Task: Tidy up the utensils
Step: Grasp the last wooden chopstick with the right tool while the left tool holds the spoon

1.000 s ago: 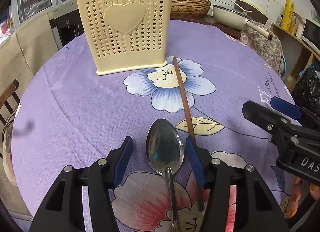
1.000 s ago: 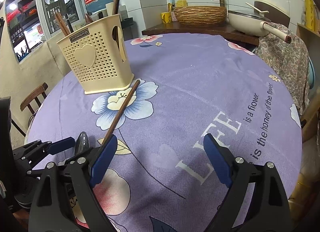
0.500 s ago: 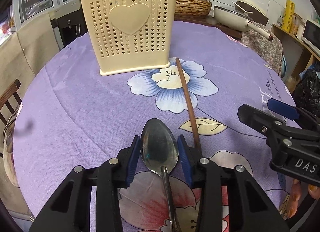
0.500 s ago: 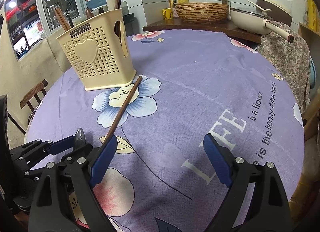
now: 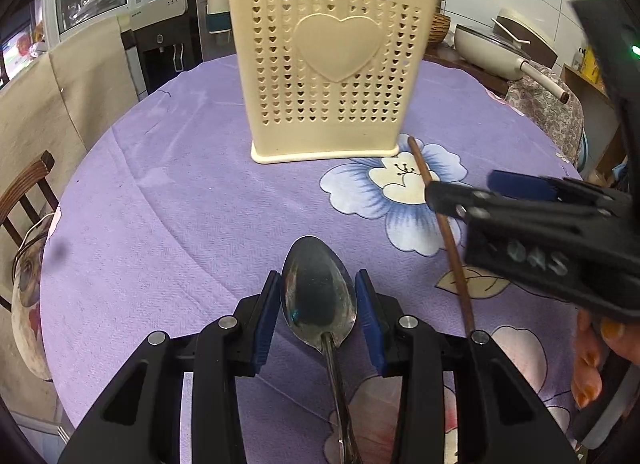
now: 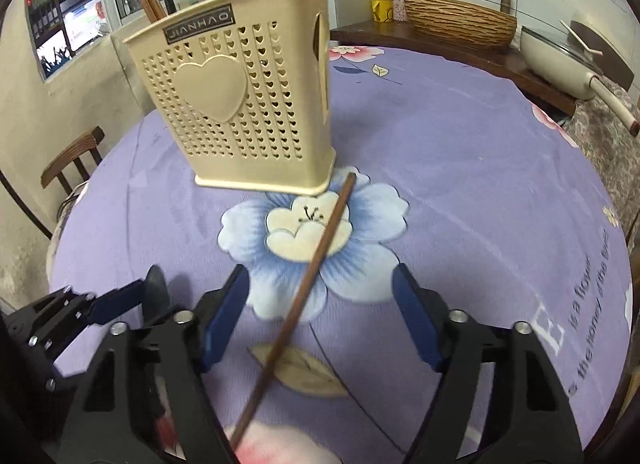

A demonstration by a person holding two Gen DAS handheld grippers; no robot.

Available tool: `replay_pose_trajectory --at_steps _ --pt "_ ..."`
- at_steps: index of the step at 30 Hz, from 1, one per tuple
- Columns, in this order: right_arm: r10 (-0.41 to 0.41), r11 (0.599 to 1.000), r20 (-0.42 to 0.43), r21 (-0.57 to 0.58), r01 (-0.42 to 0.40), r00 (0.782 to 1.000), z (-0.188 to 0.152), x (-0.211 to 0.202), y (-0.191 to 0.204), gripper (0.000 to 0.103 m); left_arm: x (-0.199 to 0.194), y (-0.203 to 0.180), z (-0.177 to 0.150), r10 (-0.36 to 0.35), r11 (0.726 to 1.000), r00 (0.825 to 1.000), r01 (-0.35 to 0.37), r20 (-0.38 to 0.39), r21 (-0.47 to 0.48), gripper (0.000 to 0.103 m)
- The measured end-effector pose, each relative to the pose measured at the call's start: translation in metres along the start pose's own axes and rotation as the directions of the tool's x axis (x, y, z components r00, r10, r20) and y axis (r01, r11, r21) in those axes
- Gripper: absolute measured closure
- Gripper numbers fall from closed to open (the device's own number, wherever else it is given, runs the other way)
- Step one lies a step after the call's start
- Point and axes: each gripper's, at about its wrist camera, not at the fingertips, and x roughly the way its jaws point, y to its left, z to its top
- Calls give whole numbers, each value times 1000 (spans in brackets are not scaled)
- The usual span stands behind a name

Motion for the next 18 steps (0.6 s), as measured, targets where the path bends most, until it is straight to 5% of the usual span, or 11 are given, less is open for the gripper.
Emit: replay_pose_trajectory --at_steps 2,18 --pt "-10 1000 -12 19 10 1000 6 11 2 51 1 3 0 -4 1000 1000 4 -3 -4 66" --pt "-75 996 -50 49 77 996 21 40 1 86 3 8 -1 -19 1000 1000 19 -8 -8 66"
